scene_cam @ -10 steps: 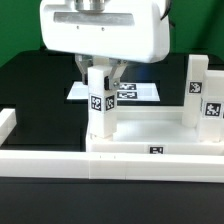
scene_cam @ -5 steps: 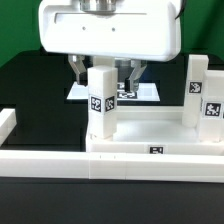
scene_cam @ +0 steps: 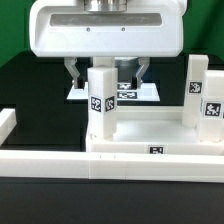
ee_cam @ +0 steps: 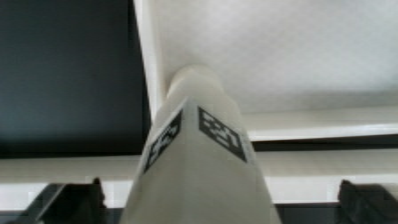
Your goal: Assemble desk
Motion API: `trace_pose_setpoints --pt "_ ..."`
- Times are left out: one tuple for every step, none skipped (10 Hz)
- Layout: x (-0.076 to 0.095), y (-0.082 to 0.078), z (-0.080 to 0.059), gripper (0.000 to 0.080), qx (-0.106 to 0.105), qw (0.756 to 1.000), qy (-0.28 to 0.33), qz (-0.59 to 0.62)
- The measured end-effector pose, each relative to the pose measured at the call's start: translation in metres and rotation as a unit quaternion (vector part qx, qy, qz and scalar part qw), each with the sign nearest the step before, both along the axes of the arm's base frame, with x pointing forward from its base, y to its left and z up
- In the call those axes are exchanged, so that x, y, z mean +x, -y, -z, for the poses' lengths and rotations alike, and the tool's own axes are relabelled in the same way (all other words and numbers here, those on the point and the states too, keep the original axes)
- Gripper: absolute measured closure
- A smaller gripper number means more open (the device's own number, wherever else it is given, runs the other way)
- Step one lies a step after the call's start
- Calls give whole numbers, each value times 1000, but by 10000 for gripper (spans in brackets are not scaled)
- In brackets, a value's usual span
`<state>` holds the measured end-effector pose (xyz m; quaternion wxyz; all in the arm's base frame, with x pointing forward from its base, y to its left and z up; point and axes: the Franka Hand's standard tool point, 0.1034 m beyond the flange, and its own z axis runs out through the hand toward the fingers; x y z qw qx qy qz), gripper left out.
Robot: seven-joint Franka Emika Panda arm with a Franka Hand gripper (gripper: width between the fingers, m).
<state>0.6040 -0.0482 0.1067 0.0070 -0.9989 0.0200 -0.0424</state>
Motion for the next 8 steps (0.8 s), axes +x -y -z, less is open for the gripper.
trace_pose_setpoints --pt "0 0 0 150 -2 1000 0 -24" --pt "0 0 0 150 -7 997 1 -74" --pt "0 0 0 150 -13 993 0 -116" --pt "0 -1 1 150 -18 988 1 -151" --pt "0 -1 1 150 -21 982 1 -186" --pt "0 -1 1 150 -25 976 1 -218" --pt "0 0 1 150 -31 966 -1 -258" --pt "0 0 1 150 -37 956 -2 -290"
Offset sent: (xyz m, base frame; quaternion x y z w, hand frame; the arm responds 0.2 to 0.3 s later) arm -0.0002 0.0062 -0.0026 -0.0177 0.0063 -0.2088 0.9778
